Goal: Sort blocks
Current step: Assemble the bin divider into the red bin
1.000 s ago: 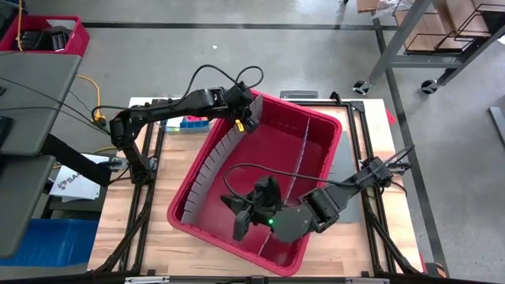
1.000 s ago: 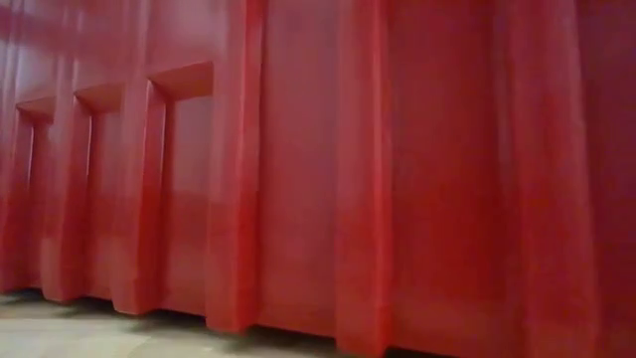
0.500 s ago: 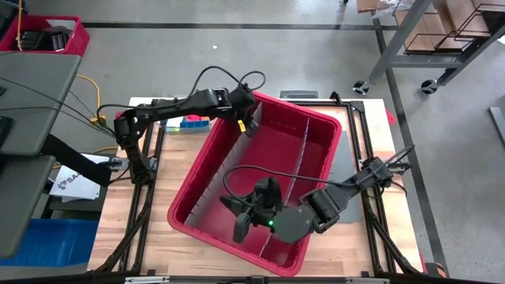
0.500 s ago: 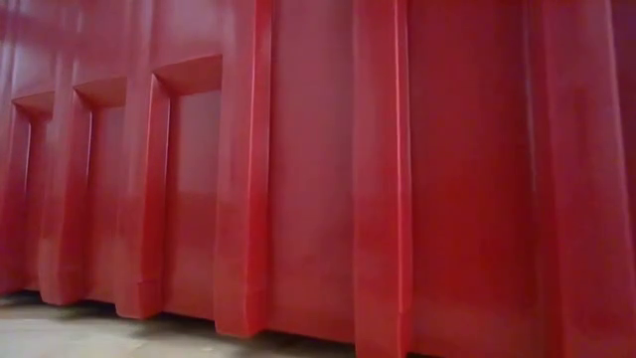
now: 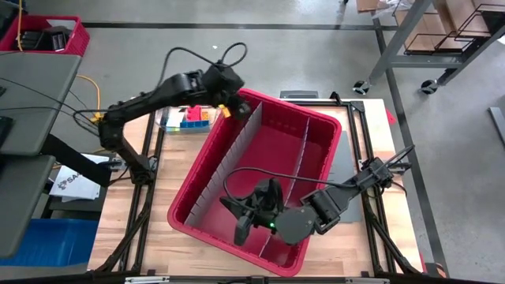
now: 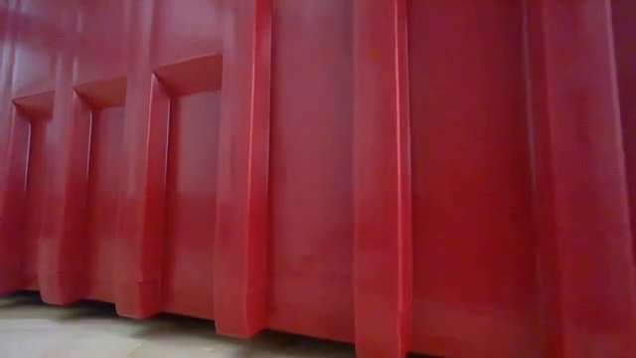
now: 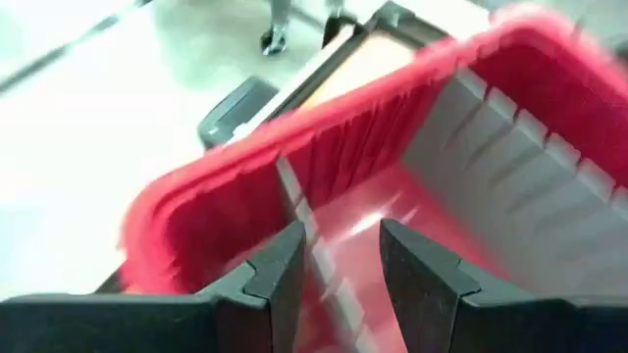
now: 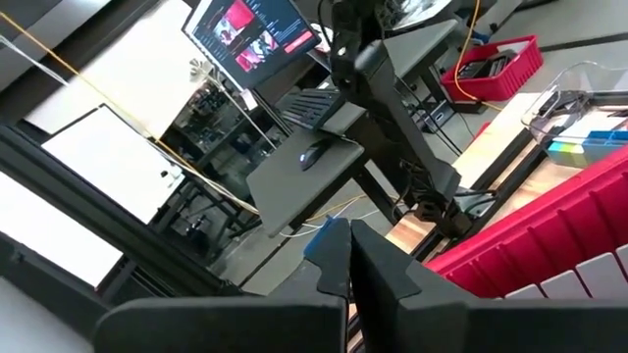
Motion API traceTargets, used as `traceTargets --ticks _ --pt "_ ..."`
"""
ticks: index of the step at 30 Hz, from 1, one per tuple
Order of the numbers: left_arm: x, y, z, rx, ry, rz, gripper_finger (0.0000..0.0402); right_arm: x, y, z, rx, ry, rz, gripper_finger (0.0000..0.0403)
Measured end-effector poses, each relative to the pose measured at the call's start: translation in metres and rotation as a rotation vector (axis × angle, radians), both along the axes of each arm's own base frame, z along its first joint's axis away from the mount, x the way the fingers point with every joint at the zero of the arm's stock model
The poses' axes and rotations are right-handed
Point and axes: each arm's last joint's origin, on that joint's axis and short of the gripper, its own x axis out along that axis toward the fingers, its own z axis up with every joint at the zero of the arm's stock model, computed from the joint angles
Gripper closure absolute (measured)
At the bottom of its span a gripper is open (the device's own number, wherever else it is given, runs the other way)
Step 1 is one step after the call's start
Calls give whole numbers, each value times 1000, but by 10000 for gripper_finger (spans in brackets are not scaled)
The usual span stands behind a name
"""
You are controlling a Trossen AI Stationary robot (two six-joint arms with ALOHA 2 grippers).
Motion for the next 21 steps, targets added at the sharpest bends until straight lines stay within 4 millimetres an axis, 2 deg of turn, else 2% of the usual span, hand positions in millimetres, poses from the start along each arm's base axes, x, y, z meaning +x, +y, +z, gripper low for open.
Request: traceTargets --ticks 3,5,9,10,15,21 --pt "-28 -8 3 35 167 52 277 -1 2 0 -12 3 2 403" --pt "-47 -11 0 51 285 120 296 -2 3 0 -27 8 8 403" --pt "-77 -21 -18 28 364 190 380 -2 4 0 -28 9 12 403" --pt "-84 -24 -24 4 368 209 390 -2 4 0 -27 9 17 403" --pt "-126 -45 -49 -107 382 331 400 -3 6 0 -39 14 34 403" --pt "-165 -79 -75 -438 384 296 401 -5 6 3 -40 13 71 403"
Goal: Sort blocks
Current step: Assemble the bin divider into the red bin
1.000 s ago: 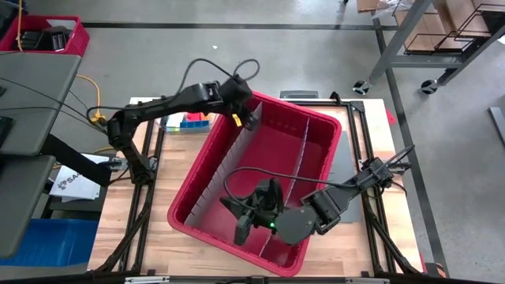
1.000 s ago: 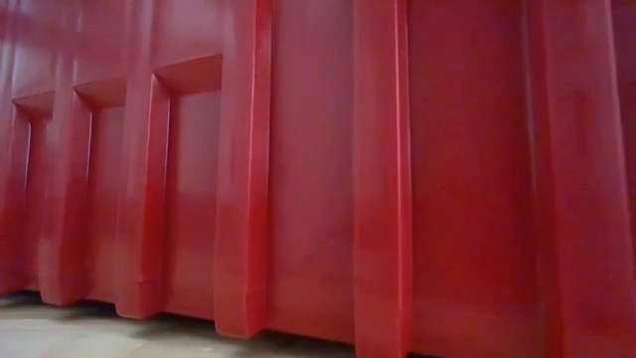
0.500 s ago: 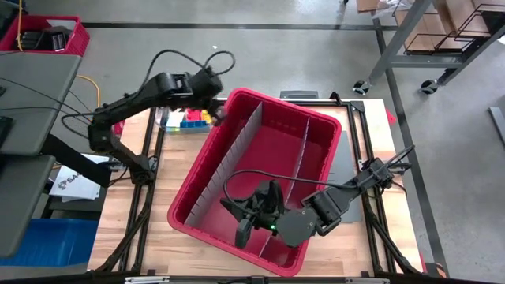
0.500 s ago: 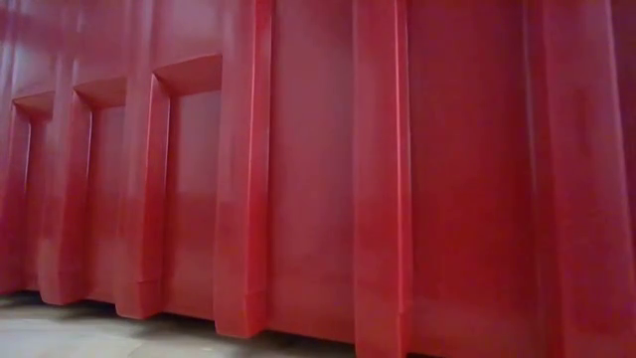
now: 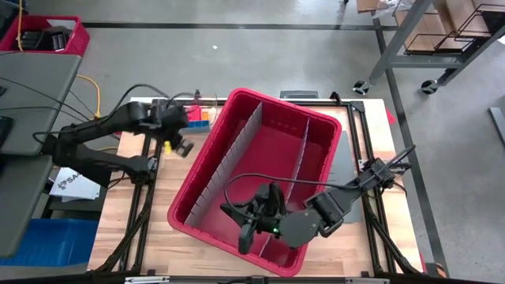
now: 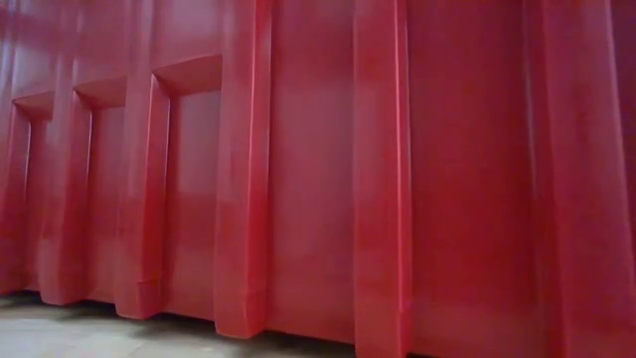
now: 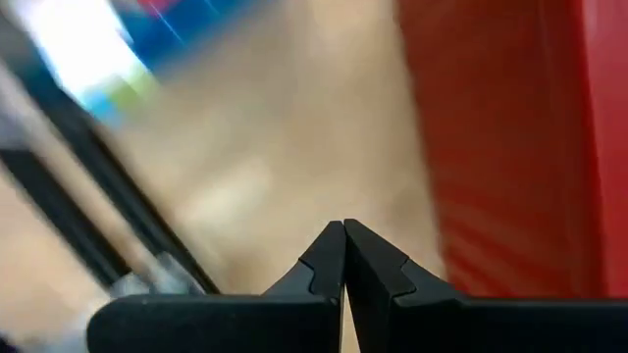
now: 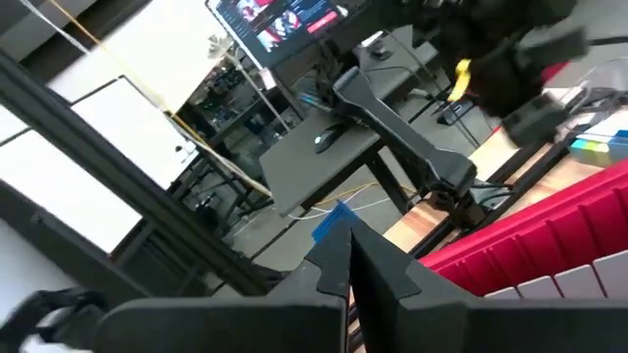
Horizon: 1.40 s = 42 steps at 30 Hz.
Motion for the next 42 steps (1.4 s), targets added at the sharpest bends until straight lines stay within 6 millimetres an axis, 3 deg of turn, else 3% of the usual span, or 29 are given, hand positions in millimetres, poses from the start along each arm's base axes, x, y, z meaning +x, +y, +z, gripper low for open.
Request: traceTargets --ticks 7,14,25,33,37,42 --pt "-26 -37 -23 -294 -23 -24 401 -9 -4 13 -35 -11 35 403" --pt "-26 -69 -29 -402 -120 -80 401 -21 -8 27 -69 -22 52 403" --pt "9 -126 -41 -537 -177 -261 401 -27 -3 18 -48 48 62 403" --pt "55 -169 -55 -623 -329 -355 401 -34 5 4 41 169 160 403" --pt "81 -184 -64 -656 -421 -377 401 -35 8 2 59 198 229 403" --pt "100 -188 -73 -670 -471 -379 401 -38 7 -1 62 254 264 403"
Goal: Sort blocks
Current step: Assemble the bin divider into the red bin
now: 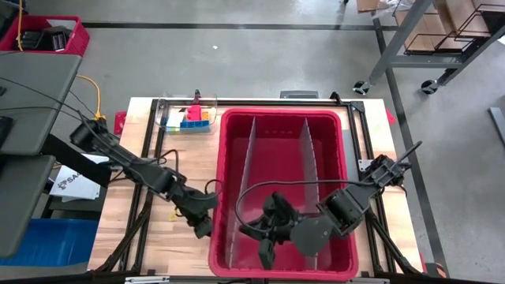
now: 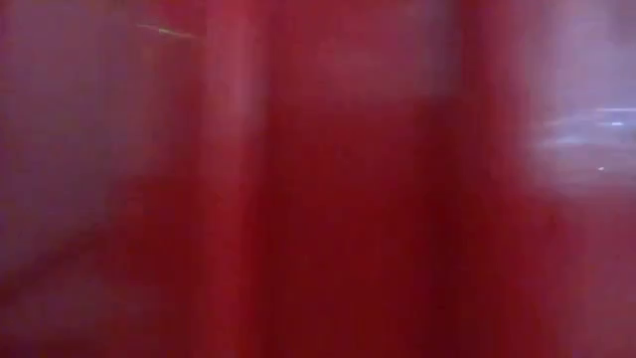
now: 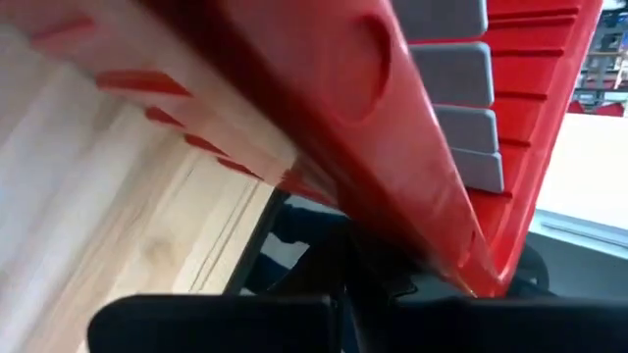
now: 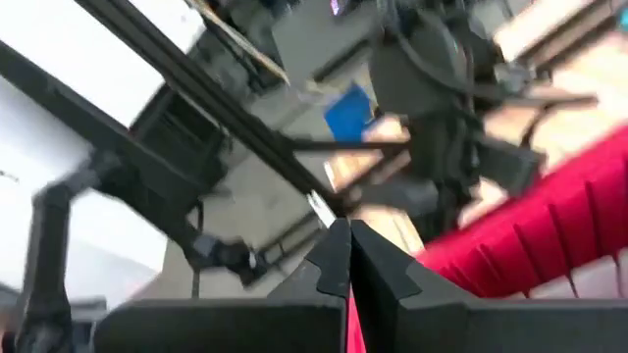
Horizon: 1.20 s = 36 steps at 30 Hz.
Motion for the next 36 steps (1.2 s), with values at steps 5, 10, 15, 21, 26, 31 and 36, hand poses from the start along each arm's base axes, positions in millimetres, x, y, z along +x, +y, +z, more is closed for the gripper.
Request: traceTargets --ticks 5,10,15,21,26,31,36 --pt "1 15 7 22 -39 23 401 -5 -3 -16 91 186 23 403" --pt "-28 38 38 30 -99 40 401 3 3 -28 205 261 65 403" --pt "-66 58 66 26 -184 49 401 24 8 -53 287 347 90 403" --pt "-70 64 76 88 -267 60 401 32 -4 -51 260 288 14 403" --pt "-47 62 96 271 -359 -101 401 5 -26 -7 136 123 -109 403" --pt "-10 54 112 590 -300 -388 401 -34 -46 26 74 55 -229 403" --pt "25 45 126 797 -274 -516 401 -55 -54 38 24 48 -258 403"
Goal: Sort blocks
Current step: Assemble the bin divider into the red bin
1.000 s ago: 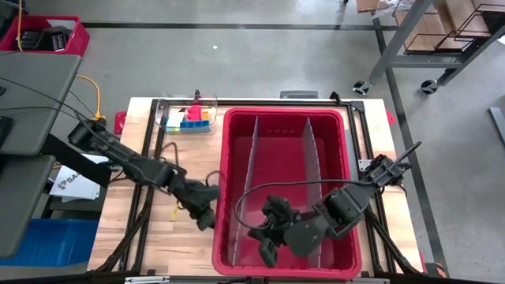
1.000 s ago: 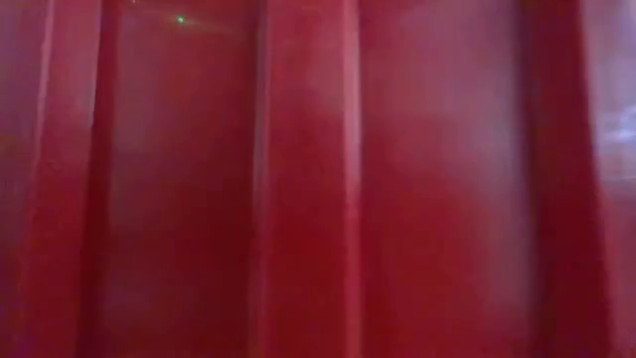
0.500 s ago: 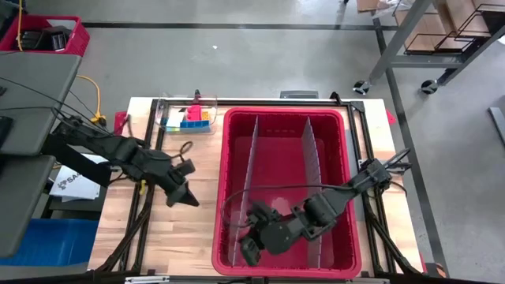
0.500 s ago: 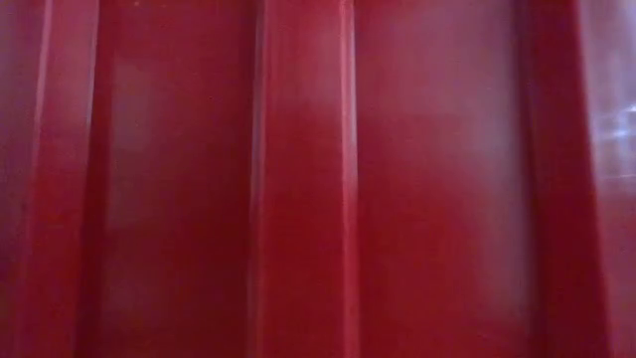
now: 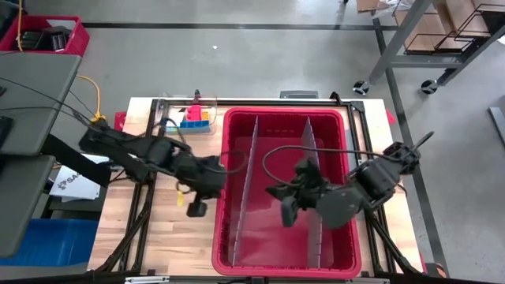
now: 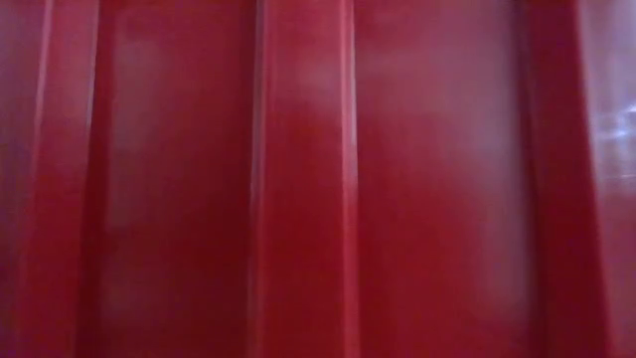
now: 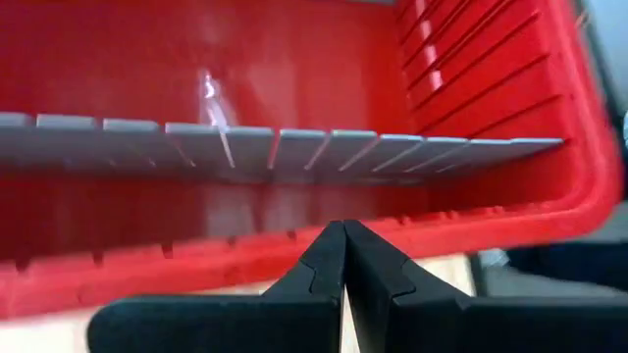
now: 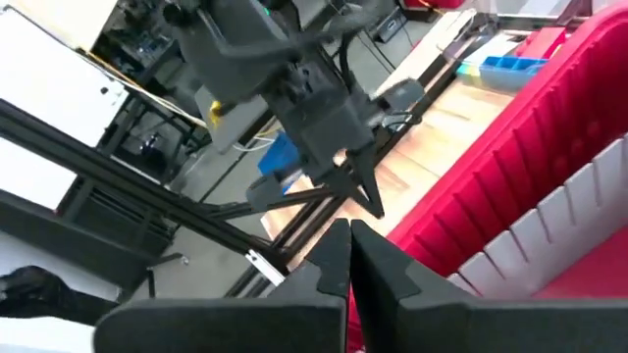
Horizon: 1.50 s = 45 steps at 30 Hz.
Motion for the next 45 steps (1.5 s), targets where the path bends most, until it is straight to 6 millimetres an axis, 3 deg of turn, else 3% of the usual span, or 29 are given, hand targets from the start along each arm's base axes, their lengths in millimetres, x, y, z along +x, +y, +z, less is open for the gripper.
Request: traceTargets --ticks 4,10,16,22,30,38,45 --pt "22 -17 -1 25 -35 -74 401 -5 4 -2 -47 33 35 403" --pt "45 -37 -46 72 171 -41 401 -14 18 -4 -74 49 92 403" --pt "52 -52 -61 40 215 -67 401 -22 28 -3 -91 44 120 403" --pt "57 -63 -71 -72 272 -171 401 -24 30 -3 -110 31 96 403" --pt "71 -78 -85 -113 205 -366 401 -24 29 -3 -105 27 85 403" --pt "73 -96 -91 -90 166 -316 401 -27 23 4 -106 -13 38 403" --pt "81 -95 -87 -75 66 -318 401 -24 24 4 -10 1 112 403"
